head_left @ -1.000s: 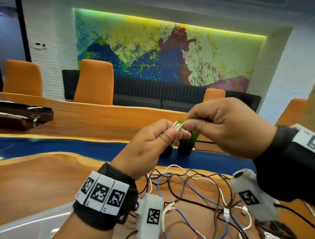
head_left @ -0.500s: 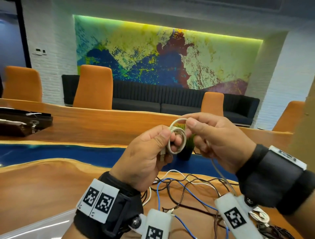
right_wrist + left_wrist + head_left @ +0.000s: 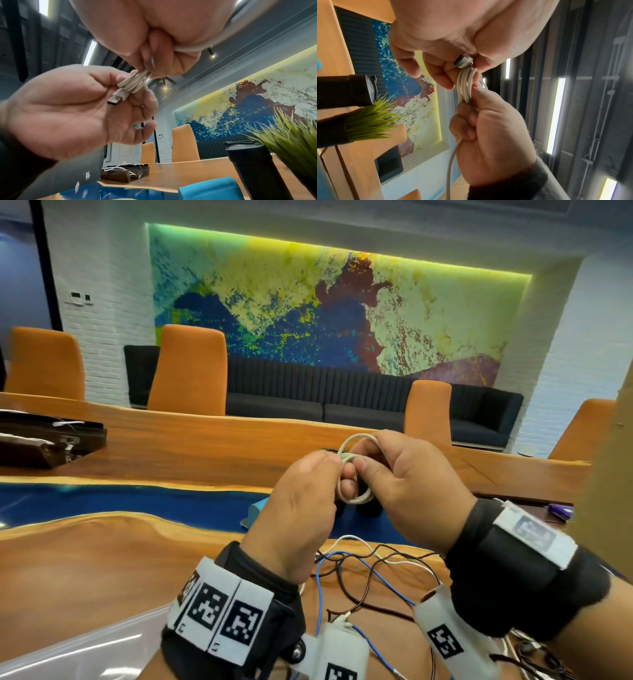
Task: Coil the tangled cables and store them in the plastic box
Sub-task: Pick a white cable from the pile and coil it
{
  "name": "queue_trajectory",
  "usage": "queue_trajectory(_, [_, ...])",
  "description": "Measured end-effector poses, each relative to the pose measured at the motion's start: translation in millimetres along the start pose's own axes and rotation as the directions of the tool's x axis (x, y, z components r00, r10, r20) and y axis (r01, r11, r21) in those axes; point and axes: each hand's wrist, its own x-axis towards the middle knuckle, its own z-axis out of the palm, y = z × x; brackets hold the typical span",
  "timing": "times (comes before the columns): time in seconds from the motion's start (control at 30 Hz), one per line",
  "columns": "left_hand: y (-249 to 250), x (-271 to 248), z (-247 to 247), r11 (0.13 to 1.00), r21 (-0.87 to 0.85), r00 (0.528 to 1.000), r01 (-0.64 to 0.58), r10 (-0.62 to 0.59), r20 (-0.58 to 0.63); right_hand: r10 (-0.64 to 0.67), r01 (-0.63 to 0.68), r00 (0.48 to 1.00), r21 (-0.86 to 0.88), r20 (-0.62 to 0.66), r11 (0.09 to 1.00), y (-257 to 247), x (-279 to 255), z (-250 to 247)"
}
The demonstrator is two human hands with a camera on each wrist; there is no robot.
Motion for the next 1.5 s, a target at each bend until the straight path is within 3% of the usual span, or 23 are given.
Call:
queue_trajectory(0.13, [-1.7, -0.9, 0.0, 0.999, 0.030, 0.999, -0.028, 0.028, -0.015, -0.045, 0.041, 0.998, -0.082, -0.043, 0.996, 3.5, -1.4, 7.6])
queue_trajectory(0.23, [-4.3, 2.1, -3.7, 1.000, 0.004, 0.999, -0.027, 0.027, 0.032, -0.068, 0.067, 0.995, -0.017, -0.079, 0.998, 3.0, 0.7, 7.4])
queue_trajectory(0.4, [-6.1, 8.2, -10.2, 0.929, -0.358, 0.987, 0.097, -0.042, 0.158, -0.074, 0.084, 0.994, 0.120, -0.083, 0.989, 1.8, 5.4, 1.3])
queue_trajectory(0.6, [-11.6, 10.3, 3.0, 0.758, -0.642, 0.993, 0.114, -0.081, 0.082, -0.027, 0.048, 0.995, 0.213, -0.100, 0.976, -2.2, 8.8, 2.7])
queue_trajectory(0.73, [-12.9, 9.6, 3.7, 0.695, -0.709, 0.993, 0.115, -0.064, 0.098, -0.025, 0.048, 0.995, 0.252, -0.095, 0.967, -5.1, 9.7, 2.1])
queue_trajectory(0.8, [-12.6, 10.1, 2.7, 0.678, -0.725, 0.993, 0.119, -0.062, 0.105, 0.029, -0.016, 0.999, 0.385, -0.028, 0.923, -6.2, 8.7, 0.1])
queue_trajectory(0.87, [-11.9, 11.7, -0.7, 0.683, -0.723, 0.994, 0.107, -0.068, 0.082, 0.138, -0.161, 0.987, 0.558, 0.084, 0.814, -4.7, 6.8, -2.5])
queue_trajectory(0.97, [-9.6, 14.5, -5.9, 0.728, -0.681, 0.996, 0.079, -0.085, 0.025, 0.232, -0.256, 0.965, 0.620, 0.120, 0.742, 3.6, 3.5, -9.3])
queue_trajectory(1.13, [-11.9, 15.5, -7.8, 0.739, -0.673, 0.995, 0.042, -0.096, -0.042, 0.328, -0.322, 0.942, 0.449, 0.068, 0.833, 19.0, -8.5, -3.3])
queue_trajectory(1.23, [-9.3, 18.0, -14.9, 0.737, -0.676, 0.991, -0.010, -0.085, -0.108, 0.275, -0.286, 0.958, 0.226, 0.080, 0.931, 34.1, -17.6, 6.7])
queue_trajectory(1.33, [-2.4, 21.5, -32.9, 0.721, -0.685, 0.979, -0.105, -0.048, -0.200, 0.245, -0.251, 0.960, 0.032, 0.137, 0.967, 44.1, -28.1, 10.1])
queue_trajectory(1.43, [-3.2, 20.0, -35.1, 0.859, -0.477, 0.949, -0.187, 0.034, -0.312, 0.151, -0.107, 0.958, -0.187, 0.242, 0.977, 38.5, -37.8, 9.7])
queue_trajectory(1.5, [-5.6, 15.9, -23.1, 0.933, -0.295, 0.942, -0.204, 0.105, -0.318, 0.094, 0.050, 0.912, -0.335, 0.399, 0.941, 24.6, -39.9, 12.0])
